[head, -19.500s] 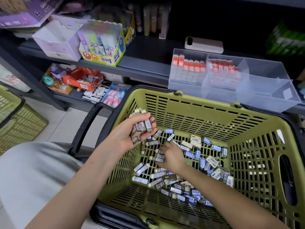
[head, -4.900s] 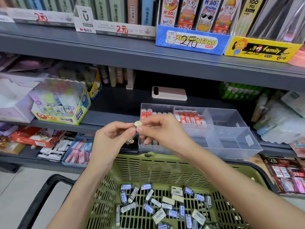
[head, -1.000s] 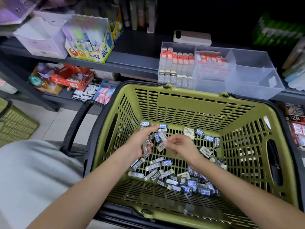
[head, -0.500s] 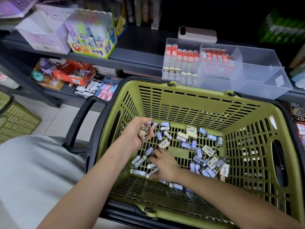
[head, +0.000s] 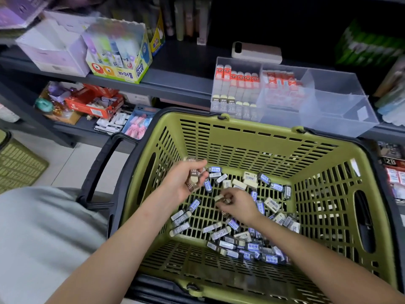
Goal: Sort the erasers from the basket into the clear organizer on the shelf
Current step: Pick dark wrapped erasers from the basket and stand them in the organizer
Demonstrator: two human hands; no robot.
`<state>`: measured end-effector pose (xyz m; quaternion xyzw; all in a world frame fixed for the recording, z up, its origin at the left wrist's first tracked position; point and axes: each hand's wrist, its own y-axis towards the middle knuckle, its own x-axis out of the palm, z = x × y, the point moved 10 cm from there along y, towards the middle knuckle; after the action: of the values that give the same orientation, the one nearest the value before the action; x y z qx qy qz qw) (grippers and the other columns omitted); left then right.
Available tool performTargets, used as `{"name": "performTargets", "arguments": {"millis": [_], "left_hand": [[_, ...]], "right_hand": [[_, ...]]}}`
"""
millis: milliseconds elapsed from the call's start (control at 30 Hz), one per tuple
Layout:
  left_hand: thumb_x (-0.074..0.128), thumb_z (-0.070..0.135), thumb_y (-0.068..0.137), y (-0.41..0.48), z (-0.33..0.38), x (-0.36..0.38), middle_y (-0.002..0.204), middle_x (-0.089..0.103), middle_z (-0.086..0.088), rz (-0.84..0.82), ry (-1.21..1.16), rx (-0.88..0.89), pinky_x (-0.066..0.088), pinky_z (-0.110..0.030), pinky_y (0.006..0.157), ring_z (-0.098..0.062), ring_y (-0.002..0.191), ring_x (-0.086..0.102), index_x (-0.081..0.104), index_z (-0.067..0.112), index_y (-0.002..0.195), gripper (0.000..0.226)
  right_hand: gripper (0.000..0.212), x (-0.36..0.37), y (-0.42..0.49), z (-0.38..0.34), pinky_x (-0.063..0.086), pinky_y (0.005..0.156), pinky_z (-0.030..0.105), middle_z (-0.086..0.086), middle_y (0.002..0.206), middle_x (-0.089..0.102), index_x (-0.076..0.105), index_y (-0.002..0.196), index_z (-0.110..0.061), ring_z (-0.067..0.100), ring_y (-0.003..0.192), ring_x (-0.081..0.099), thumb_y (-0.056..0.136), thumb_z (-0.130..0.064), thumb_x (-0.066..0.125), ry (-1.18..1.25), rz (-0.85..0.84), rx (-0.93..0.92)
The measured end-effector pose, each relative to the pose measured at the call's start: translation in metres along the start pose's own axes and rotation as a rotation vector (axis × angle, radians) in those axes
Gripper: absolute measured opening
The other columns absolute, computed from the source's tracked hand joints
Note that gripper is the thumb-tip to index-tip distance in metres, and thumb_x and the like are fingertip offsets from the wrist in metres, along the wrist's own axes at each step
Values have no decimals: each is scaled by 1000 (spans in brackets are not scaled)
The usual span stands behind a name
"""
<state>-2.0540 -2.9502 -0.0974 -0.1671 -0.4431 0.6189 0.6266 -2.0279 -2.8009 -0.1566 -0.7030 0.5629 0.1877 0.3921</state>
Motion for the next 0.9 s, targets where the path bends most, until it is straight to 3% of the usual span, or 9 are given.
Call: {"name": "performTargets", "arguments": {"millis": [100,200,300,367,467,567,733,800,900], "left_hand": [[76,6,68,1,-7,8,69,61,-7,-26,62,25,45,-18,41,-12,48,57,53,3,98,38],[80,28,64,2,-19,21,67,62,-6,-120,-9,-31,50,-24,46,-16,53,60,55,5,102,51],[69,59,65,-1,-24,38,86,71,-12,-280,-4,-63,54,-32,58,-23,70,68,64,9,111,69],[64,68,62,-2,-24,45,96,72,-13,-352,-18,-61,56,-35,63,-26,79,70,74,11,97,68],[67,61,62,-3,-23,45,98,72,-14,-369,-73,-75,57,-38,67,-28,82,70,77,12,90,57],[69,53,66,-3,-21,42,98,70,-15,-338,-62,-75,52,-37,72,-27,78,67,69,9,108,61],[66,59,64,-5,-24,45,83,66,-14,-323,-150,-135,54,-31,52,-25,63,60,66,6,96,62],[68,45,69,-8,-24,46,86,65,-15,-336,-146,-133,54,-29,50,-24,62,61,65,4,100,51],[67,9,67,-9,-21,43,85,63,-14,-317,-99,-110,52,-25,48,-21,58,62,61,8,108,41]], "right_hand": [[31,-40,-11,-4,53,67,22,7,97,66,63,106,-11,13,80,63,80,-27,72,498,81,142],[25,-88,-20,-35,49,70,17,-3,91,68,66,98,-21,7,83,64,78,-33,74,700,247,96],[17,-105,-29,-79,48,62,13,-10,82,66,64,85,-31,-3,72,62,74,-35,76,662,322,-6],[16,-101,-31,-104,44,61,11,-15,81,63,63,82,-37,-3,71,59,73,-39,75,418,342,-64],[11,-97,-30,-120,44,69,14,-13,84,63,70,90,-31,2,79,59,80,-37,70,308,364,-115],[15,-101,-25,-106,50,64,17,-15,71,68,67,78,-24,4,71,65,89,-17,60,462,308,-53],[31,-98,-22,-98,55,72,21,-2,81,72,69,74,-23,7,74,66,77,7,66,768,96,-37],[29,-96,-22,-101,54,70,18,5,87,71,68,80,-20,2,70,62,75,8,68,724,100,-74],[28,-97,-19,-91,48,58,11,-9,68,69,67,76,-22,-5,59,59,78,5,67,810,180,-72]]}}
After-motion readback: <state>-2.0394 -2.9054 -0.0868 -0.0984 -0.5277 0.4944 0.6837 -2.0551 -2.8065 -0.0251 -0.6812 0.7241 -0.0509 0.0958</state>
